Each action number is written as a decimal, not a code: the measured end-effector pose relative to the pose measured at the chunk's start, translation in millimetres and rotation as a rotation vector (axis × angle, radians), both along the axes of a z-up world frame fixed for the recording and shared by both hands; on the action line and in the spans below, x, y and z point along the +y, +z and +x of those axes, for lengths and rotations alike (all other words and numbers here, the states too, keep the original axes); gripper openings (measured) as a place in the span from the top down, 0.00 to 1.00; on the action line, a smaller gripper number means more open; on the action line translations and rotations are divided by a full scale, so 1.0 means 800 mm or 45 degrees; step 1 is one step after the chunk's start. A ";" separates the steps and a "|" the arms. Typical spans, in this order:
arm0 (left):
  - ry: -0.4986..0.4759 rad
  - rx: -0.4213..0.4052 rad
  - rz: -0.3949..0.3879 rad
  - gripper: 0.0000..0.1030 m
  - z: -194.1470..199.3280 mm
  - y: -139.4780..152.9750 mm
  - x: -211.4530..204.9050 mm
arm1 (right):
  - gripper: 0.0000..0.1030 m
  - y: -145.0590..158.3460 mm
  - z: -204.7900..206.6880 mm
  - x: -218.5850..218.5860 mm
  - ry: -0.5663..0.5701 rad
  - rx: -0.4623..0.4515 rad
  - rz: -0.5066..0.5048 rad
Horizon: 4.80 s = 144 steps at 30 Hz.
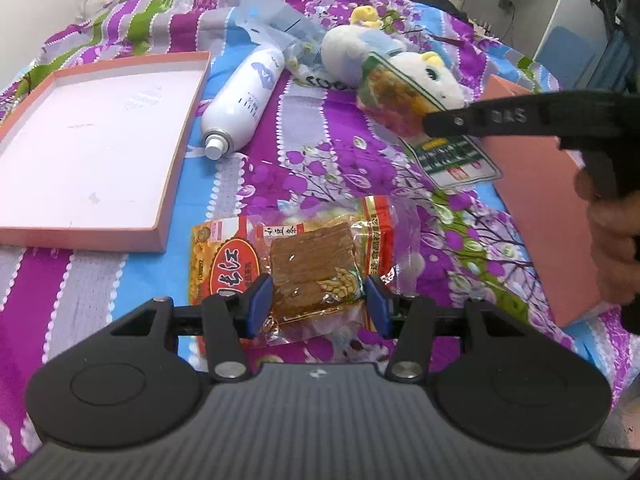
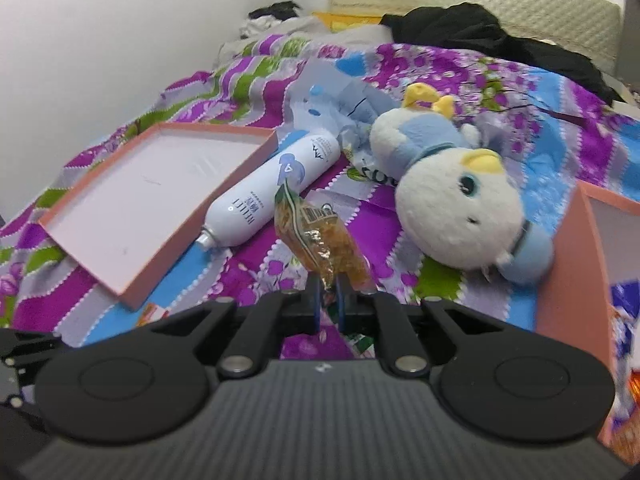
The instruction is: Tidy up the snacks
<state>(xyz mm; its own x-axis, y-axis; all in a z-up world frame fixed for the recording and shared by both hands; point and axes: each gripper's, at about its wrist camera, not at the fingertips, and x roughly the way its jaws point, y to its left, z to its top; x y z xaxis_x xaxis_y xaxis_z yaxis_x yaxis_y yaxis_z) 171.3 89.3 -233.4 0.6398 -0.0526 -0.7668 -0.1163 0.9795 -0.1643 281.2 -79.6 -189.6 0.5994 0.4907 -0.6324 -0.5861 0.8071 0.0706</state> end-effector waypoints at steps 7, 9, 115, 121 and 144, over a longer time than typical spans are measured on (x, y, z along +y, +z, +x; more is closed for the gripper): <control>0.005 -0.016 -0.011 0.46 -0.036 0.013 -0.023 | 0.89 0.004 -0.062 -0.052 -0.109 0.008 0.053; 0.004 -0.021 -0.014 0.46 -0.046 0.015 -0.029 | 0.89 0.002 -0.077 -0.065 -0.131 0.021 0.074; -0.036 -0.045 -0.021 0.44 -0.008 0.106 -0.069 | 0.89 0.076 -0.202 -0.178 -0.392 -0.079 0.311; -0.091 -0.199 -0.048 0.44 0.005 0.189 -0.100 | 0.89 0.137 -0.189 -0.200 -0.427 -0.230 0.334; -0.415 -0.214 -0.171 0.44 0.177 0.242 -0.319 | 0.89 0.149 -0.054 -0.383 -0.763 -0.256 0.182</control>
<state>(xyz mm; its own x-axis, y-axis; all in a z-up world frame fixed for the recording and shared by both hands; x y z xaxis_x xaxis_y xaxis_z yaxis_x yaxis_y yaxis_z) 313.1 -166.3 -40.0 0.6888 -0.3669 -0.6252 0.2370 0.9291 -0.2840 238.2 -386.3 -70.2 0.8955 0.1057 -0.4323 -0.0503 0.9892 0.1377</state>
